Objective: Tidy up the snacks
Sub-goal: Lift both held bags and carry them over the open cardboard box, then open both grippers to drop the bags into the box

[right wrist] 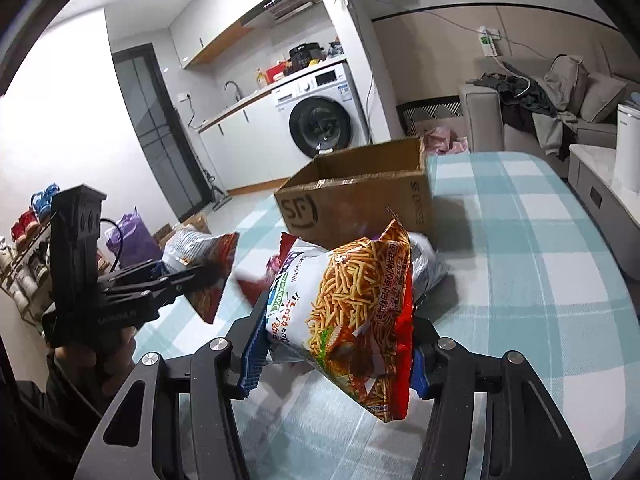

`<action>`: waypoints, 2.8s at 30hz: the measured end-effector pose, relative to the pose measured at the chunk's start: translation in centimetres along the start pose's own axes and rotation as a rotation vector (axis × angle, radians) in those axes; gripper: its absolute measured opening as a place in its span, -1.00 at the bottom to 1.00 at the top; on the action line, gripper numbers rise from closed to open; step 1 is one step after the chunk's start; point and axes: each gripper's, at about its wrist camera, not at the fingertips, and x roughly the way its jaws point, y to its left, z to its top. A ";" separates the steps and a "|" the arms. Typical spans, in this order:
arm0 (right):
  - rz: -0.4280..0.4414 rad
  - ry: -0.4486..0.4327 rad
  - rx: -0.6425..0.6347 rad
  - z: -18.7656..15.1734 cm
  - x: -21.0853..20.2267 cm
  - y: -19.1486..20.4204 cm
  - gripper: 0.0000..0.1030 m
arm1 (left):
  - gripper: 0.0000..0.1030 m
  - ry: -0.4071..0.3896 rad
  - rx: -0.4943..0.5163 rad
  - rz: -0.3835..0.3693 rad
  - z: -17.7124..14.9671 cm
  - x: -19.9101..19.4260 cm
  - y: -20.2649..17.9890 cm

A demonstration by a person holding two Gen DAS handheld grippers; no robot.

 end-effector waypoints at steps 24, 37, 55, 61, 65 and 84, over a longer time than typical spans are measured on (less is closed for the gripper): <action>-0.045 -0.046 0.021 7.4 3.3 -2.4 0.11 | 0.10 -0.052 -0.055 0.027 8.3 5.0 2.7; -0.025 -0.048 0.005 11.4 6.4 -2.5 0.11 | 0.10 -0.057 -0.046 0.033 11.0 8.8 3.4; -0.017 -0.041 0.039 13.9 9.4 -3.2 0.11 | 0.10 -0.057 -0.017 0.032 13.0 12.6 3.0; -0.030 -0.031 0.050 14.2 10.3 -3.7 0.11 | 0.10 -0.047 -0.021 0.020 13.3 14.1 3.1; -0.038 -0.024 0.061 14.4 11.1 -4.1 0.11 | 0.10 -0.042 -0.019 0.028 13.4 15.1 3.1; -0.084 0.037 0.128 14.6 15.1 -5.6 0.16 | 0.12 -0.026 -0.018 0.010 14.3 17.2 3.1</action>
